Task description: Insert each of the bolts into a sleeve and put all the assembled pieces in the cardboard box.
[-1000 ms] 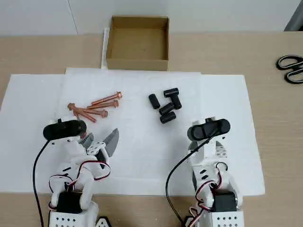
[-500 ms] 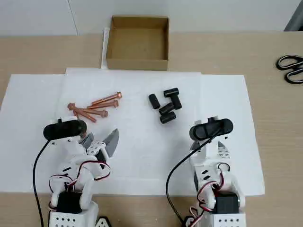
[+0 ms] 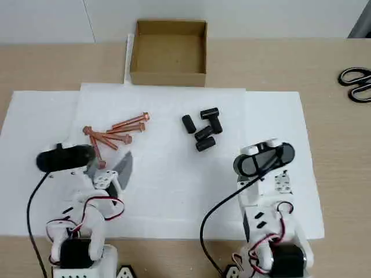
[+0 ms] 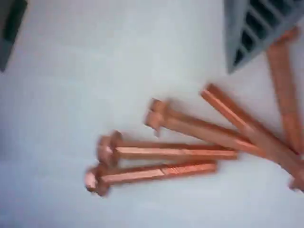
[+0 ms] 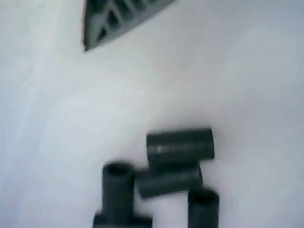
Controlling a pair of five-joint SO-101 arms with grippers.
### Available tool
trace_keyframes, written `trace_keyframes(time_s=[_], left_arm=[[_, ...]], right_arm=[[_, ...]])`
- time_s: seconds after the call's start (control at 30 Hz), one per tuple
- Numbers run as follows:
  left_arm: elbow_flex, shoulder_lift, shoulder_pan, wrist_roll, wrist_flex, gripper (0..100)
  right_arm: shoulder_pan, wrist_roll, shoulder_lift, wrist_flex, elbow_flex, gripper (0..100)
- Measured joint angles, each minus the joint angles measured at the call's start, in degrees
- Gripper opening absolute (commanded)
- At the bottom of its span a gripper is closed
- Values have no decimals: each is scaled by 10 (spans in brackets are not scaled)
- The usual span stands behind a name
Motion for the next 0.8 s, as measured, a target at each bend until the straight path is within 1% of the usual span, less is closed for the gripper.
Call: trace_keyframes(time_s=[0.07,0.2,0.3,0.4,0.6,0.7,0.8], left_arm=[[-14,0,-13,-10,0,280],[-45,7,-21,-13,14,280],[-77,49,-21,-13,34,280],[-121,113,-21,-13,46,280],[-268,310,-21,-14,75,280],[-363,436,-21,-13,106,280],[-467,578,-21,-14,142,281]], right_arm=[[1,1,17,2,-39,162],[0,2,110,2,-132,162],[0,2,212,7,-211,162],[0,2,337,37,-294,162],[1,-3,600,125,-473,162],[0,-40,714,147,-557,163],[0,-65,800,146,-615,162]])
